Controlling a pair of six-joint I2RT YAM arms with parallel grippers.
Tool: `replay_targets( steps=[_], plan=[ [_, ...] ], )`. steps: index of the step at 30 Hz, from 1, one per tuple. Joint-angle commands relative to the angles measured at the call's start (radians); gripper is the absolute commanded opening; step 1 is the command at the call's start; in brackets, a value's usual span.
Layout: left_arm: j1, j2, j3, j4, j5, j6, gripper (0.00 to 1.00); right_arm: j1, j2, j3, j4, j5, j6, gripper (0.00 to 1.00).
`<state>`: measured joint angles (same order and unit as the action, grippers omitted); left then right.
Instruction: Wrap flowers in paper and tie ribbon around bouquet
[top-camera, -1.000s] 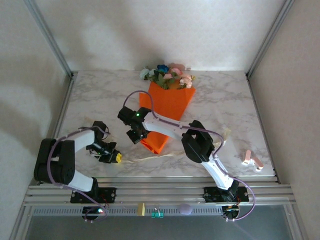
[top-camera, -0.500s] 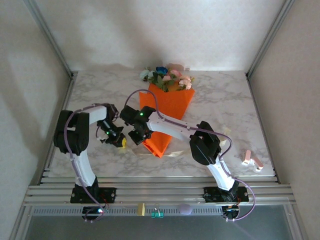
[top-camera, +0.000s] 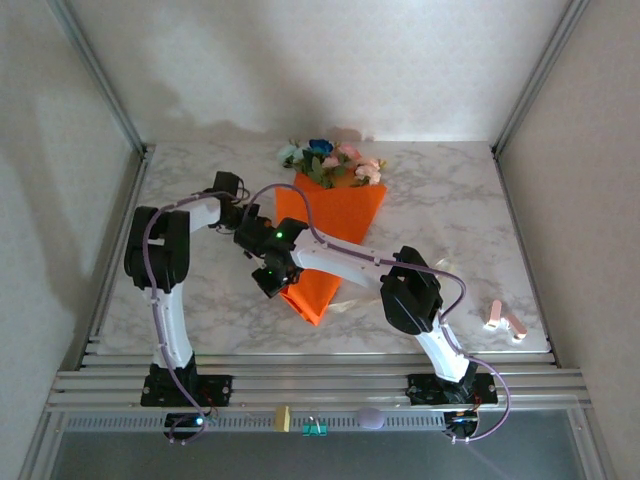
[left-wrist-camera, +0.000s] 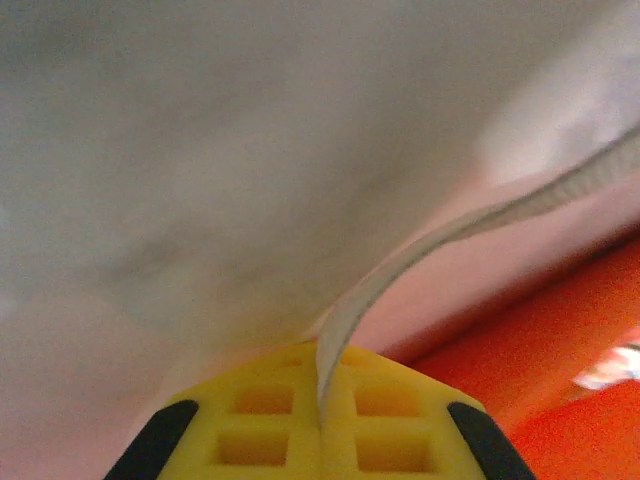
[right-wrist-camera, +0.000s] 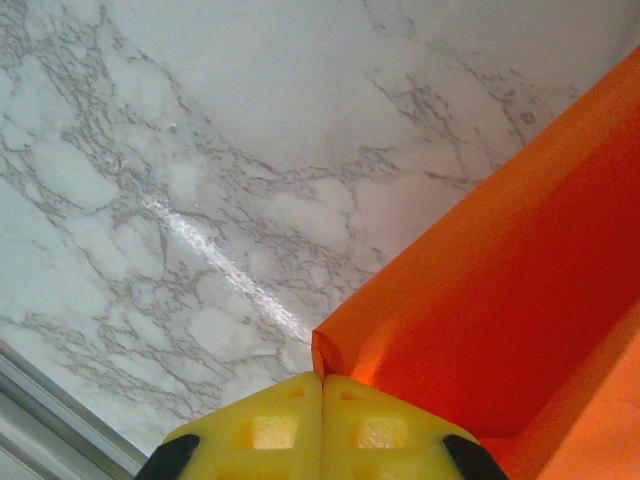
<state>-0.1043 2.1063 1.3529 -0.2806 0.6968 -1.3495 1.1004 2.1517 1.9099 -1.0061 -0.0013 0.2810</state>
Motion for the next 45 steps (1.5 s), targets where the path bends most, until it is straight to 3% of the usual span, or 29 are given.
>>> replay_targets(
  steps=[1,5,8,13,19,25,32,35,40,41,44,45],
  plan=[
    [0.011,0.024,-0.026,0.349,-0.139,0.022,0.00,0.019,0.006,-0.046,0.003,-0.057,0.031,0.08],
    [0.011,-0.035,-0.080,0.305,-0.137,0.059,0.00,0.005,-0.090,-0.135,0.056,-0.026,0.072,0.45],
    [0.012,-0.082,-0.138,0.286,-0.141,0.075,0.00,-0.040,-0.265,-0.264,0.115,0.030,0.147,0.53],
    [0.012,-0.173,-0.220,0.253,-0.174,0.085,0.00,-0.154,-0.530,-0.471,0.068,0.141,0.375,0.56],
    [0.012,-0.255,-0.305,0.219,-0.192,0.104,0.00,-0.329,-0.688,-0.752,0.039,0.008,0.711,0.56],
    [0.012,-0.300,-0.335,0.152,-0.201,0.150,0.00,-0.457,-0.700,-0.981,0.240,-0.201,1.057,0.57],
    [0.017,-0.306,-0.326,0.097,-0.209,0.195,0.00,-0.510,-0.611,-1.058,0.453,-0.265,1.273,0.58],
    [0.020,-0.306,-0.324,0.088,-0.206,0.204,0.00,-0.531,-0.533,-1.052,0.517,-0.281,1.290,0.56],
    [0.025,-0.306,-0.310,0.072,-0.206,0.220,0.00,-0.552,-0.474,-1.028,0.478,-0.272,1.307,0.50],
    [0.026,-0.305,-0.307,0.069,-0.207,0.222,0.00,-0.556,-0.471,-1.024,0.468,-0.259,1.305,0.44],
    [0.026,-0.305,-0.301,0.067,-0.207,0.223,0.00,-0.586,-0.449,-1.003,0.443,-0.221,1.280,0.04],
    [0.028,-0.301,-0.299,0.065,-0.207,0.224,0.00,-0.604,-0.440,-0.999,0.457,-0.220,1.273,0.00]
  ],
)
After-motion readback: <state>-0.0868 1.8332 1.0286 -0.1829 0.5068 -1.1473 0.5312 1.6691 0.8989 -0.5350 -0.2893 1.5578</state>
